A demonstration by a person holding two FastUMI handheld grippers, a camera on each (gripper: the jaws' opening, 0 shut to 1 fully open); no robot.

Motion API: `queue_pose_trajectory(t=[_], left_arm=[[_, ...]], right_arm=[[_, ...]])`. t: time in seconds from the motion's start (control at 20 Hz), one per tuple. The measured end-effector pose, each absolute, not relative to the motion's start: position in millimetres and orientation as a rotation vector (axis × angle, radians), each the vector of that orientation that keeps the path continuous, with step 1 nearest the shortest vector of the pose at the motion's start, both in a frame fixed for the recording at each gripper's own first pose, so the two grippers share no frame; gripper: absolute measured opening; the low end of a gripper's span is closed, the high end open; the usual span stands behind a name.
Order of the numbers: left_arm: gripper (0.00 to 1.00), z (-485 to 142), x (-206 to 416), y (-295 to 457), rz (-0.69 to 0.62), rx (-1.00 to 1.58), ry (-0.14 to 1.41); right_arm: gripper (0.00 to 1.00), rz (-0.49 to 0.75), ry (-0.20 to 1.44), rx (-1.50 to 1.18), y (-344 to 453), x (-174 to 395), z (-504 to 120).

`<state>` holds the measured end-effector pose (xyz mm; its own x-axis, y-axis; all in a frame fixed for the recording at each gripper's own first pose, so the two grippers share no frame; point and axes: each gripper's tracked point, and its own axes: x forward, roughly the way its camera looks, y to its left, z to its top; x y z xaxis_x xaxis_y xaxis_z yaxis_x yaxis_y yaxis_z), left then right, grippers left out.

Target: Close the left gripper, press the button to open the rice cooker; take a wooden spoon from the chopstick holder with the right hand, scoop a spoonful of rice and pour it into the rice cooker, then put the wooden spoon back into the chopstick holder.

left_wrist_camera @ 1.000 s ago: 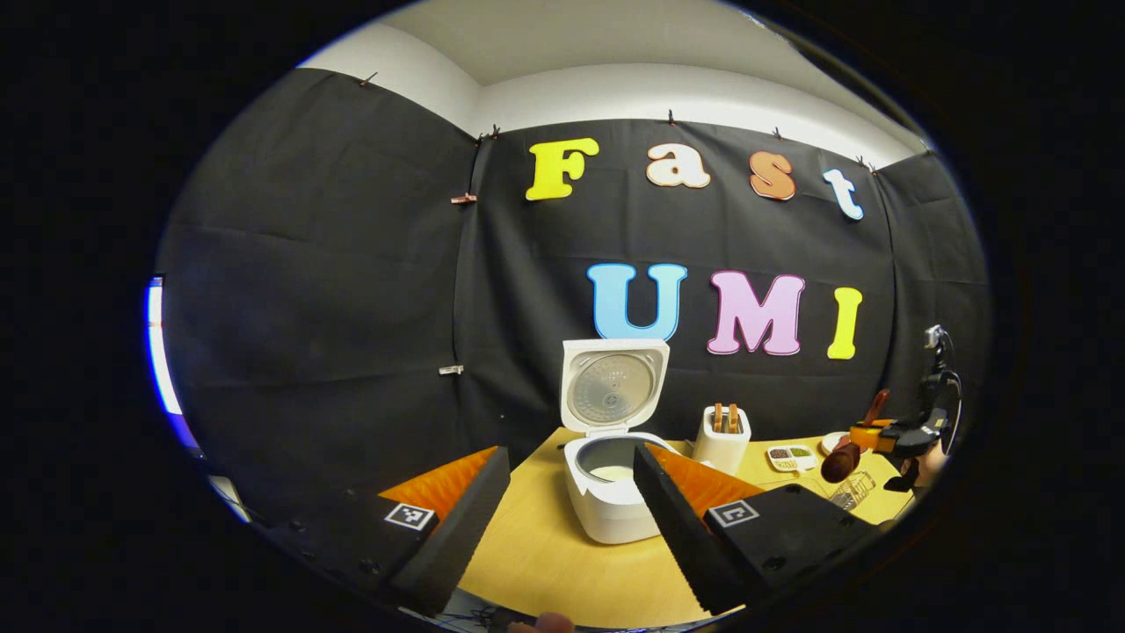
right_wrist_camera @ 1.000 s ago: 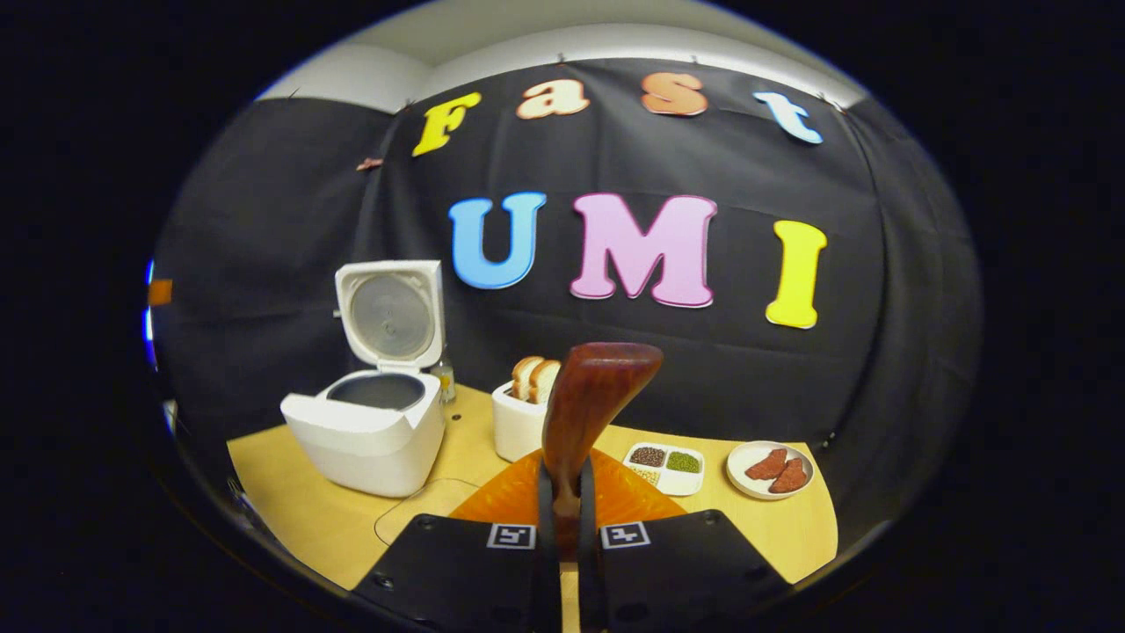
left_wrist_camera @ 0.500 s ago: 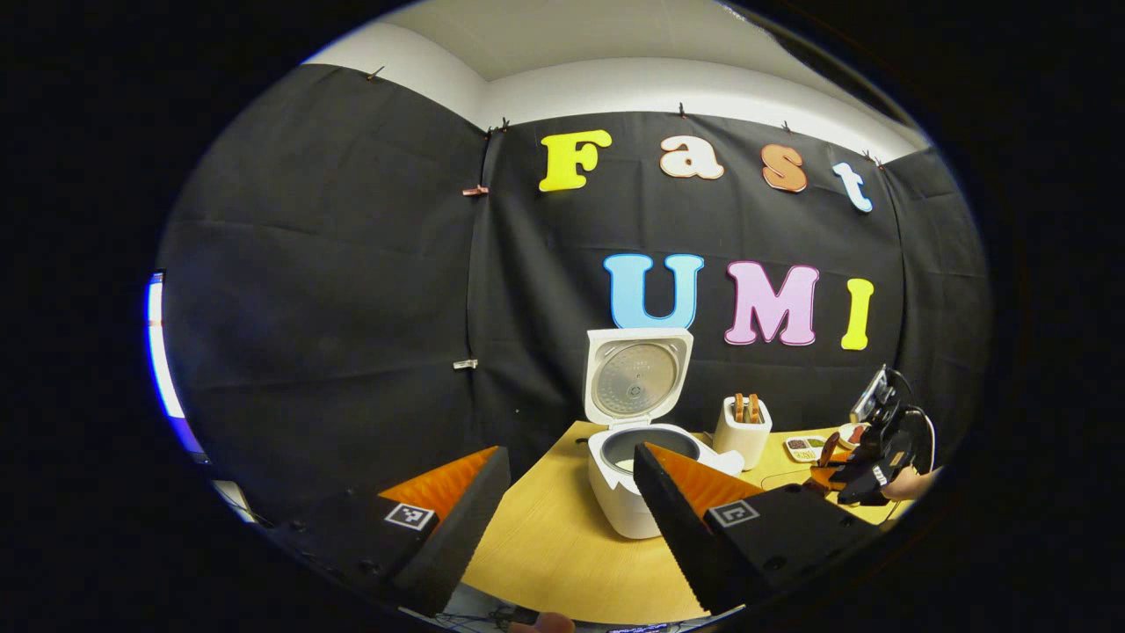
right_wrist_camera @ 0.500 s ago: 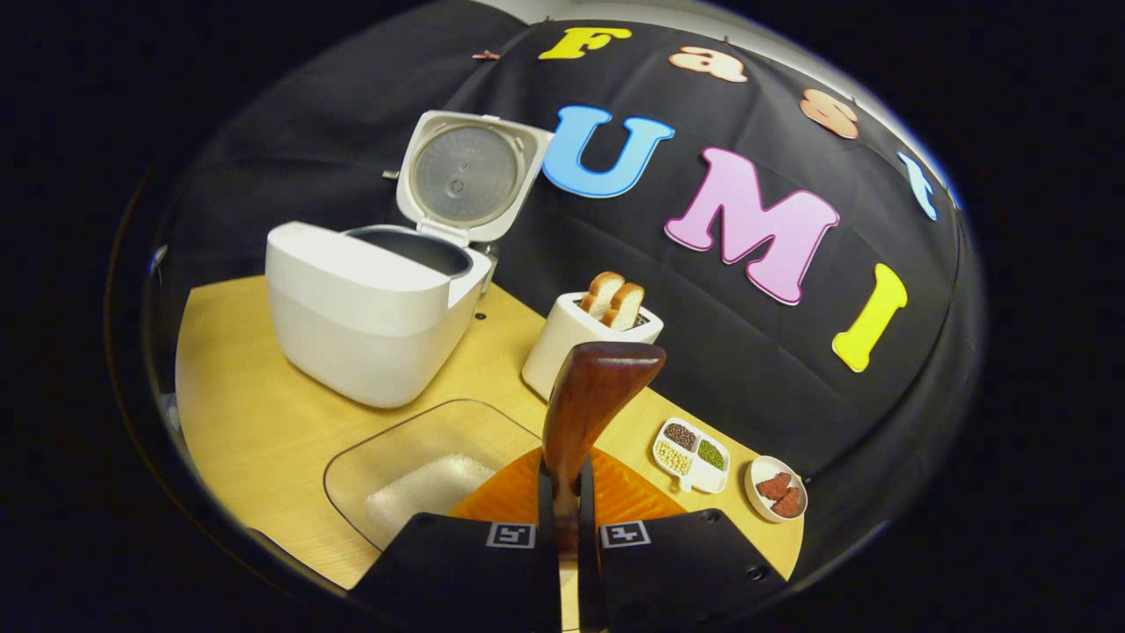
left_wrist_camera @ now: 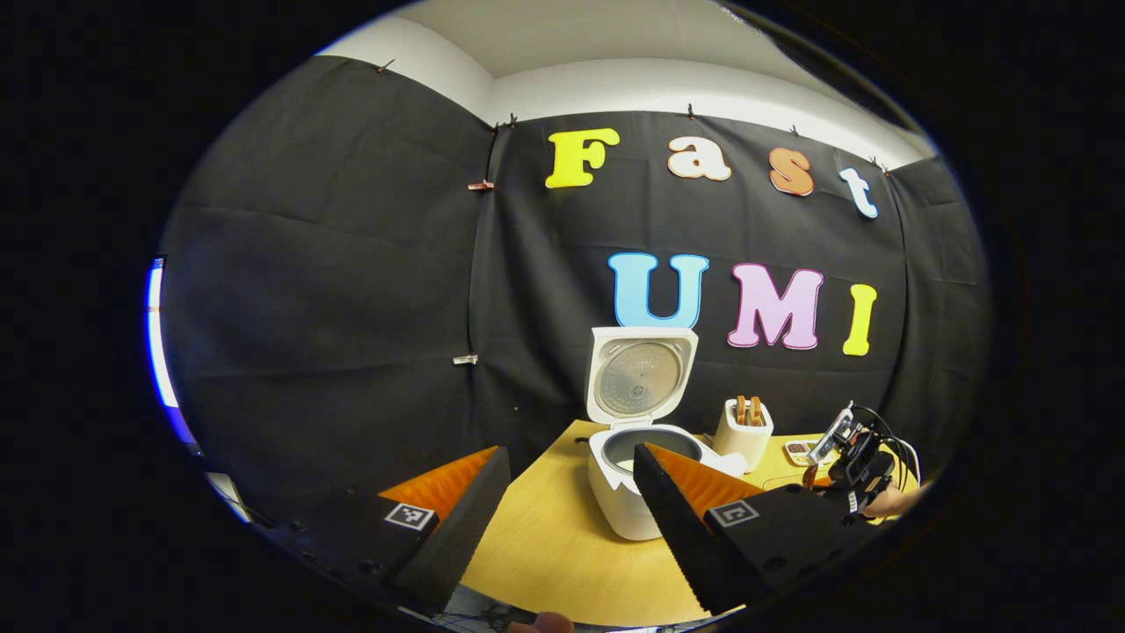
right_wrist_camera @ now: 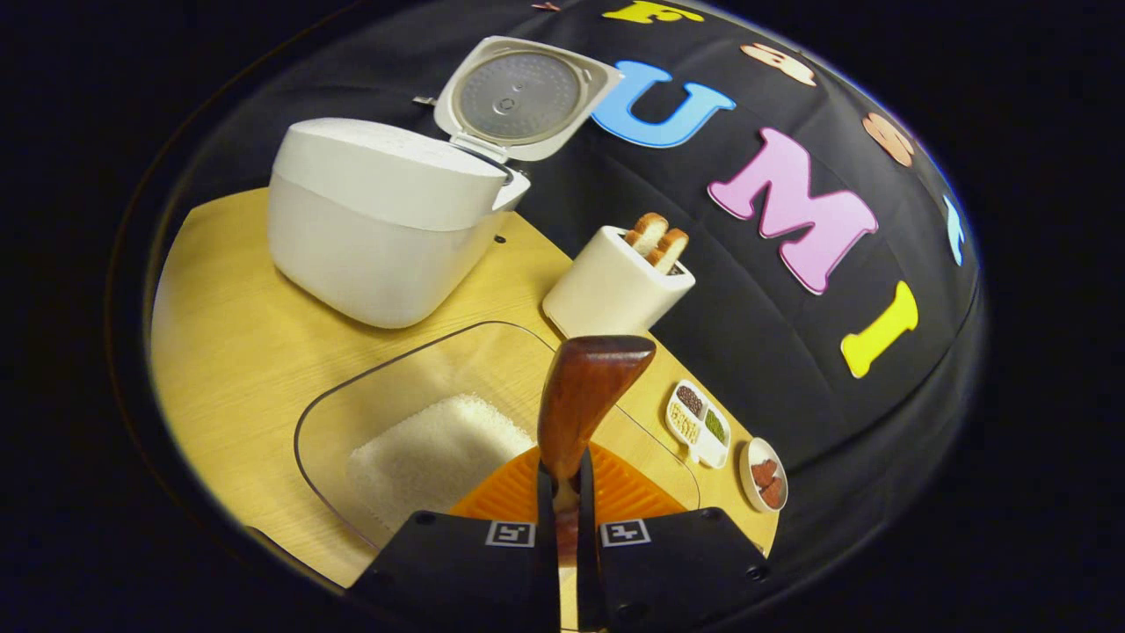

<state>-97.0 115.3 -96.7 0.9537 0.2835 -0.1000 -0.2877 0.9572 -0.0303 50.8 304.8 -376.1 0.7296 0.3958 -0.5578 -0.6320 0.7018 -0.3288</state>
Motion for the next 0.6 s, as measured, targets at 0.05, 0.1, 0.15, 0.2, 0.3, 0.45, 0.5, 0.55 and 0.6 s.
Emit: queue_pose_trajectory(t=[0.05,0.1,0.15,0.2,0.3,0.45,0.5,0.55,0.6], left_arm=[[0.98,-97.8,-98.2,115.1,0.291,-0.05,0.098],[0.97,-99.1,-100.5,114.2,0.29,-0.052,0.099],[0.97,-99.5,-101.3,113.8,0.291,-0.05,0.1],[0.98,-99.3,-103.6,114.5,0.295,-0.048,0.101],[0.97,-97.0,-108.0,115.7,0.301,-0.05,0.097],[0.97,-98.2,-115.0,116.9,0.313,-0.062,0.098],[0.98,-98.5,-117.6,118.2,0.319,-0.06,0.1],[0.98,-98.6,-120.7,119.2,0.325,-0.058,0.102],[0.98,-98.8,-122.5,119.4,0.328,-0.055,0.105]], right_arm=[[0.12,0.585,0.491,-0.51,305.7,46.1,-374.6],[0.12,0.572,0.501,-0.486,305.4,42.4,-371.7],[0.12,0.561,0.524,-0.441,306.3,37.7,-370.0],[0.12,0.546,0.54,-0.398,308.3,33.5,-368.7],[0.12,0.518,0.568,-0.315,313.7,27.9,-365.9],[0.12,0.481,0.59,-0.187,330.6,28.1,-361.4],[0.13,0.473,0.594,-0.131,337.9,29.1,-359.4],[0.12,0.461,0.604,-0.088,342.4,30.0,-359.3],[0.12,0.448,0.614,-0.053,344.8,30.9,-358.1]])
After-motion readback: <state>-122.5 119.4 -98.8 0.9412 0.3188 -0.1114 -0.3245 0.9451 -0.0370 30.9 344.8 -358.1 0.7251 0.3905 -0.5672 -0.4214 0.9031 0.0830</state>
